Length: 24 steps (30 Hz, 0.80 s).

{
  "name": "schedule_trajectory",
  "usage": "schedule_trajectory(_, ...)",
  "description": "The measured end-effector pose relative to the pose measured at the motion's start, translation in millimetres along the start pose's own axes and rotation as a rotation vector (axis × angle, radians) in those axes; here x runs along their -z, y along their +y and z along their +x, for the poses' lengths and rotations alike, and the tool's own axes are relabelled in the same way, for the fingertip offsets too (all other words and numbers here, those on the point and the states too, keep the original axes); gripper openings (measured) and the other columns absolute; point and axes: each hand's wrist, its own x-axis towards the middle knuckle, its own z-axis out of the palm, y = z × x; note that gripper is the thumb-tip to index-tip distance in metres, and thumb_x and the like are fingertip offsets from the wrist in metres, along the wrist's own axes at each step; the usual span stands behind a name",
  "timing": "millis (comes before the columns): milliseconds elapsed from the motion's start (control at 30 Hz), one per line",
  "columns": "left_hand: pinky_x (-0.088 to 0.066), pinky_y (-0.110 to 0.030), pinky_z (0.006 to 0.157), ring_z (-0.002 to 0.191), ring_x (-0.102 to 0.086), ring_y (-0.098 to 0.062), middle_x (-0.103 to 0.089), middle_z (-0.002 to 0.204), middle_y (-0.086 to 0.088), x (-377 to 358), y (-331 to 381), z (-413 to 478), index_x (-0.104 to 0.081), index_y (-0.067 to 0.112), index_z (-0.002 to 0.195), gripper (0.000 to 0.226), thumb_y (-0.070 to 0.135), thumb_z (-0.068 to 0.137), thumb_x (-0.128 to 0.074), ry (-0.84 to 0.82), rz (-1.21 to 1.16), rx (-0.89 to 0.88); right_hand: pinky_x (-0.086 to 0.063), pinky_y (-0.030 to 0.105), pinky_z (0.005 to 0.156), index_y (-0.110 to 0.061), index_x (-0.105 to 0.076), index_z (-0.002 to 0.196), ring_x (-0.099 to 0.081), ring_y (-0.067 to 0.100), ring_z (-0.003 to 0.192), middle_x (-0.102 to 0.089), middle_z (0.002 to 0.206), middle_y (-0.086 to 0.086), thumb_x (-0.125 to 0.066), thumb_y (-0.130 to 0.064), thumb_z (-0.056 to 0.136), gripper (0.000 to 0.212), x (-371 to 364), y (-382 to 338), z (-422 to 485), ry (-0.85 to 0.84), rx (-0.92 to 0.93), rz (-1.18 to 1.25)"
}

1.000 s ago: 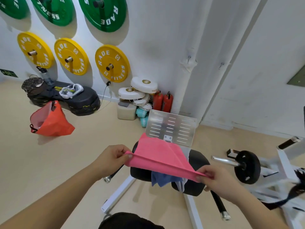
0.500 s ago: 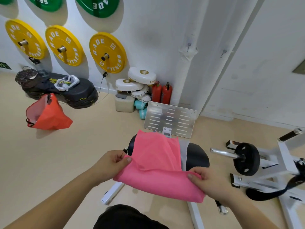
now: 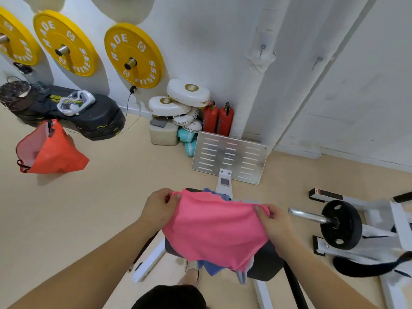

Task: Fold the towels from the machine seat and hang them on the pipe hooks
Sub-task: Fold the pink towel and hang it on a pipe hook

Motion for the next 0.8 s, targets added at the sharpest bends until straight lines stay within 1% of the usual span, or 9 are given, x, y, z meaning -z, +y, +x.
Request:
schedule_trajectory(67, -0.05, -0.034, 0.069, 0.077, -0.063, -0.023, -0.069, 0.078, -0.004, -9, 3, 29, -0.068, 0.014, 0.081, 0.025, 0.031, 0.098, -0.06, -0.017, 0.03, 0.011, -0.05, 0.031, 0.074, -0.01, -0.073, 0.091, -0.064, 0.021, 0.085, -0.072, 0.089, 0.003, -0.061, -0.019, 0.099, 0.017, -6, -7, 28, 0.001, -0.022, -0.032)
schedule_trajectory(167, -0.041, -0.023, 0.061, 0.072, -0.058, -0.013, -0.067, 0.077, 0.002, -21, 3, 70, -0.066, 0.018, 0.081, 0.023, 0.03, 0.099, -0.058, -0.028, 0.058, 0.046, -0.049, 0.031, 0.071, -0.003, -0.07, 0.09, -0.063, 0.023, 0.082, -0.072, 0.086, 0.006, -0.059, -0.02, 0.099, 0.022, -17, -9, 68, -0.004, -0.091, -0.088)
schedule_trajectory(333, -0.041, -0.022, 0.06, 0.075, -0.06, -0.018, -0.069, 0.081, -0.003, -35, 2, 128, -0.068, 0.01, 0.087, 0.026, 0.03, 0.1, -0.056, -0.057, 0.102, 0.129, -0.043, 0.028, 0.061, 0.0, -0.064, 0.083, -0.054, 0.017, 0.067, -0.063, 0.071, 0.003, -0.06, -0.025, 0.097, 0.029, -36, -8, 124, -0.006, -0.187, -0.122)
schedule_trajectory(433, -0.045, -0.029, 0.068, 0.081, -0.063, -0.022, -0.069, 0.083, -0.001, -42, -6, 155, -0.068, 0.013, 0.091, 0.023, 0.031, 0.1, -0.056, -0.103, 0.159, 0.166, -0.043, 0.03, 0.061, -0.005, -0.063, 0.076, -0.052, 0.017, 0.067, -0.061, 0.068, 0.001, -0.061, -0.021, 0.095, 0.025, -46, -3, 151, -0.02, -0.211, -0.174)
schedule_trajectory(533, -0.055, -0.034, 0.077, 0.081, -0.065, -0.023, -0.067, 0.083, 0.002, -50, -21, 170, -0.067, 0.019, 0.089, 0.016, 0.03, 0.097, -0.058, -0.187, 0.185, 0.251, -0.049, 0.034, 0.069, -0.005, -0.07, 0.083, -0.058, 0.018, 0.073, -0.071, 0.078, 0.007, -0.06, -0.014, 0.094, 0.017, -54, 10, 165, -0.075, -0.236, -0.247)
schedule_trajectory(600, -0.056, -0.033, 0.081, 0.084, -0.066, -0.021, -0.068, 0.086, 0.003, -58, -31, 172, -0.066, 0.024, 0.085, 0.013, 0.026, 0.096, -0.06, -0.275, 0.232, 0.294, -0.05, 0.033, 0.073, -0.01, -0.073, 0.087, -0.063, 0.019, 0.077, -0.073, 0.083, 0.005, -0.058, -0.013, 0.094, 0.017, -57, 20, 171, -0.123, -0.229, -0.324)
schedule_trajectory(633, -0.055, -0.031, 0.082, 0.087, -0.065, -0.02, -0.069, 0.09, 0.005, -63, -36, 174, -0.067, 0.025, 0.085, 0.013, 0.025, 0.095, -0.059, -0.31, 0.261, 0.304, -0.049, 0.031, 0.07, -0.013, -0.073, 0.086, -0.063, 0.019, 0.078, -0.073, 0.082, 0.002, -0.058, -0.013, 0.094, 0.017, -58, 24, 174, -0.148, -0.231, -0.357)
schedule_trajectory(733, -0.051, -0.029, 0.086, 0.096, -0.064, -0.016, -0.07, 0.105, 0.007, -77, -46, 175, -0.07, 0.024, 0.103, 0.018, 0.028, 0.095, -0.055, -0.357, 0.309, 0.343, -0.041, 0.021, 0.061, -0.015, -0.072, 0.084, -0.062, 0.017, 0.076, -0.071, 0.08, 0.0, -0.057, -0.014, 0.096, 0.019, -60, 35, 186, -0.225, -0.235, -0.436)
schedule_trajectory(800, -0.051, -0.029, 0.085, 0.096, -0.064, -0.016, -0.069, 0.109, 0.004, -87, -48, 177, -0.068, 0.022, 0.11, 0.025, 0.036, 0.094, -0.056, -0.342, 0.347, 0.353, -0.039, 0.019, 0.059, -0.018, -0.069, 0.083, -0.064, 0.018, 0.078, -0.071, 0.081, 0.0, -0.058, -0.018, 0.096, 0.017, -62, 41, 192, -0.282, -0.247, -0.501)
